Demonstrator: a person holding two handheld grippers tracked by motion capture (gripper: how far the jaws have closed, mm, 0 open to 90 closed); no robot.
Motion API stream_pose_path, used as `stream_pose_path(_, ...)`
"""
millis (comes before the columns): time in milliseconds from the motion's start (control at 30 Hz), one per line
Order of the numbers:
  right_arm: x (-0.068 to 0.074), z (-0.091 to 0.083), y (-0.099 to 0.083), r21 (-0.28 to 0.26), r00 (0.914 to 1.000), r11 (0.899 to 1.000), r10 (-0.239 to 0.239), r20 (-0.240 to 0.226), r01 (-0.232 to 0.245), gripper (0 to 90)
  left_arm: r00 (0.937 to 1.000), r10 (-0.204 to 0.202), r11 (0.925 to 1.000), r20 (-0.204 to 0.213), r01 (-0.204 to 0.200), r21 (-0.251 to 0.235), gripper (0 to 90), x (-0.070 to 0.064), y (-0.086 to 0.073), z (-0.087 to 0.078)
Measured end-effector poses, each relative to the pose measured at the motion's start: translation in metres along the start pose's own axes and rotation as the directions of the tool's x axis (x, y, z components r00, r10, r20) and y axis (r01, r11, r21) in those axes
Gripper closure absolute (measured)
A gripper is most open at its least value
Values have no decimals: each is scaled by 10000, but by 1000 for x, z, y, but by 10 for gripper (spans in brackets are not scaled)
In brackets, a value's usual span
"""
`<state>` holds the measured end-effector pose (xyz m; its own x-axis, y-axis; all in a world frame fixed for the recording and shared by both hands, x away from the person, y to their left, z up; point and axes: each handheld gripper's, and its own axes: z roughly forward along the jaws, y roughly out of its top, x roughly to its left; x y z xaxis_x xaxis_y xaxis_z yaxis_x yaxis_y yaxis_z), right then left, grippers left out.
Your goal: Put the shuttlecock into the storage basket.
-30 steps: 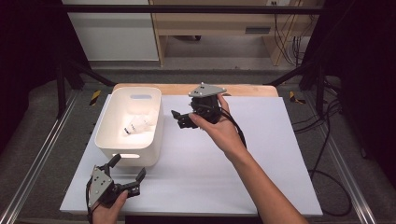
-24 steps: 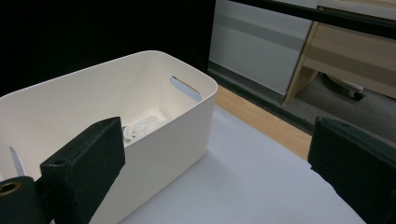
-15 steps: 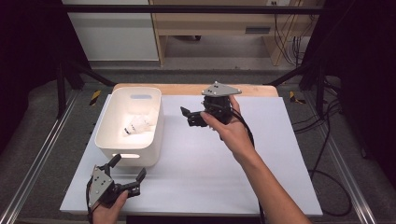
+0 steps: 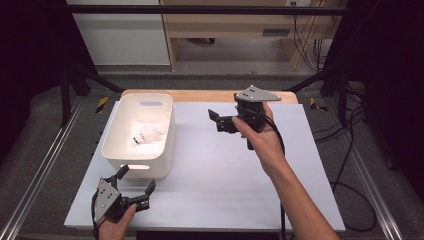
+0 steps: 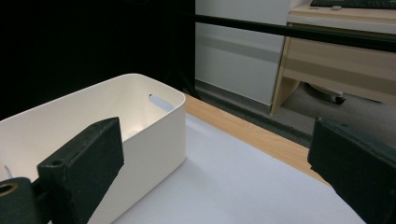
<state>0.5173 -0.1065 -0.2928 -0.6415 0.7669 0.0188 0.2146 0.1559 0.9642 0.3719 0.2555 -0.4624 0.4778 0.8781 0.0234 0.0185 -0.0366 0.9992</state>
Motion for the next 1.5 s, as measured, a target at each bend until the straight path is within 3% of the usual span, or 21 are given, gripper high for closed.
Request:
stream_pose_path(500,-17,-18,-3,-157,9998,9999,36,216,-32,36,10000,11,10000,-18,-11,10,8,0,0,0)
stream_pose_path(800,-27,-29,-9,-204,9986,9990,403,344,-396,35,10000,18,10000,-43,-18,34,8,0,0,-1)
stream_pose_path(1500,-53,-58,-35,-15,9888,9964,849,1228,-853,32,10000,-16,10000,-96,16,25,8,2,0,-1)
